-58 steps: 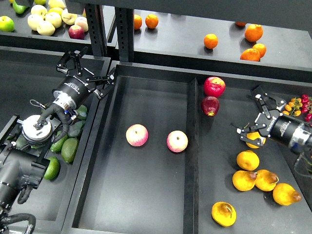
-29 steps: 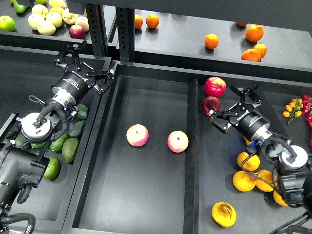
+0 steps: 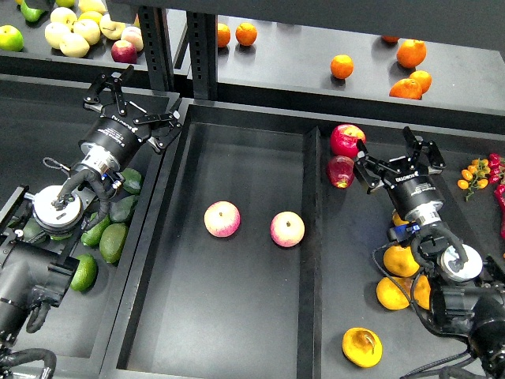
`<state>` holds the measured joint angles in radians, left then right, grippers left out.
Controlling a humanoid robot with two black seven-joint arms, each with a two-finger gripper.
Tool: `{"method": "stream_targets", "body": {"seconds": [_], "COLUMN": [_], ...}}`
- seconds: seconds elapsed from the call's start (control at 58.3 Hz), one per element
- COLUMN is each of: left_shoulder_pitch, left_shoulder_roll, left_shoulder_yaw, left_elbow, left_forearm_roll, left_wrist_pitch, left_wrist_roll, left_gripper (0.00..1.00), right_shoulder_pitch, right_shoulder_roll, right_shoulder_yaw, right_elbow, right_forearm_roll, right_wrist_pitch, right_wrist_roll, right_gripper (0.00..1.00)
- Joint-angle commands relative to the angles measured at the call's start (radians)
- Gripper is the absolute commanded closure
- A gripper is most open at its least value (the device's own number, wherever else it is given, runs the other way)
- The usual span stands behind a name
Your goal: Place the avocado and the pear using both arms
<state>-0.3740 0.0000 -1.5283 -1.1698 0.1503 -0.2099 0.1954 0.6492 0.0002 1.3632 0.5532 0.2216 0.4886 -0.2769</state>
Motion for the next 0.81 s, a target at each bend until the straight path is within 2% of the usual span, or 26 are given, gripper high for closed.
{"method": "stream_targets", "body": {"seconds": [0.0,0.171,0.789], "left_shoulder_pitch": [0.003,0.004,-0.036], "left_shoulder_roll": [0.000,0.000,0.000], "left_shoulder_yaw": [0.008,0.025,0.037], "left_elbow": [-0.002,-0.001,0.009], "left_forearm_roll": [0.000,0.000,0.000], "left_wrist_pitch": [0.001,0.001,-0.002], "left_wrist_roll": [-0.001,-0.001,-0.001], "left_gripper": [0.00,0.00,0.00], "right_shoulder_pitch": [0.010,0.010,0.003], "right_shoulder_roll": [0.000,0.000,0.000], "right_shoulder_yaw": [0.036,0.071,0.103], "right_elbow": [0.005,0.004,0.011], "right_forearm_roll": [-0.179,-0.205,-0.278], "right_wrist_pitch": [0.000,0.000,0.000], "right_wrist_roll": [0.005,0.019,0.015], "right_gripper": [0.01,0.01,0.01]}}
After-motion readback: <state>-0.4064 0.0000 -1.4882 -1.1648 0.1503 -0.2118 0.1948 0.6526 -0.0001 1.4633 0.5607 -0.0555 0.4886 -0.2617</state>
